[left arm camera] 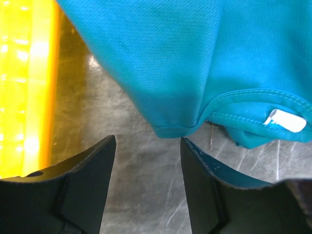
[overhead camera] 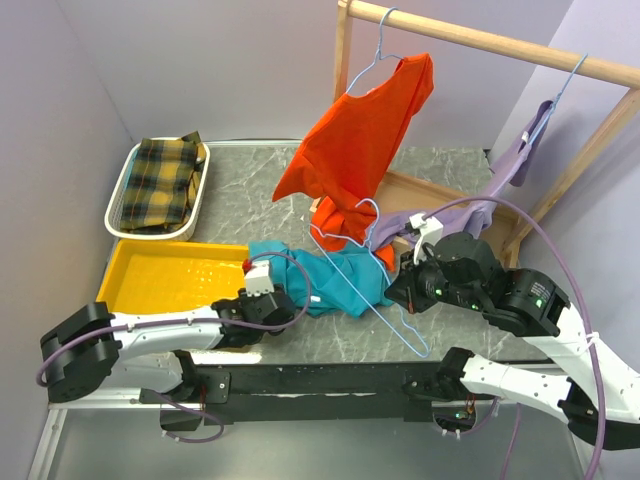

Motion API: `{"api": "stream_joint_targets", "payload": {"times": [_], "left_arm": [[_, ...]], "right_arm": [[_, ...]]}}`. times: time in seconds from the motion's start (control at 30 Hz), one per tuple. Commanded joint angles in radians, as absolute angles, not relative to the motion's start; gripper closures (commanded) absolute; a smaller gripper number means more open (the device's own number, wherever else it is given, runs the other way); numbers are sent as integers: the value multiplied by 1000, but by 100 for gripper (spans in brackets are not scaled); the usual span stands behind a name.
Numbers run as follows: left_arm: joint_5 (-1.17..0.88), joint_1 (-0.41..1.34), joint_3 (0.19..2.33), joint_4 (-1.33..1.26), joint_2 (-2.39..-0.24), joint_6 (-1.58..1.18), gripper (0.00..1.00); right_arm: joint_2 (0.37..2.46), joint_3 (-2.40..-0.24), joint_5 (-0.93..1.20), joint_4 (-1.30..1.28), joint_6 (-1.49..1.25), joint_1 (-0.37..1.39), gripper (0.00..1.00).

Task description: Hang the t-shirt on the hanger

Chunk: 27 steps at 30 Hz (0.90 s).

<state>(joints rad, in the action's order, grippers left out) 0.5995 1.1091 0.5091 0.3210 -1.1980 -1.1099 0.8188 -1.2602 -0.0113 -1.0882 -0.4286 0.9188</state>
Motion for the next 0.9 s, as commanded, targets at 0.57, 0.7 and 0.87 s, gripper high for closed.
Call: {"api": "stream_joint_targets", "payload": {"times": [0.57,0.7,0.87], "left_arm": [[770,1059,604,221,-1220,-991,88],[628,939,647,204,-1198,-895,99],[421,816,741,256,-1206,-815,99]], "right_arm": [[764,-1190,37,-1020,-423,928,100],[724,-1158,67,-1008,-423,928,100],[693,-1112,113,-994,-416,931,100]]}}
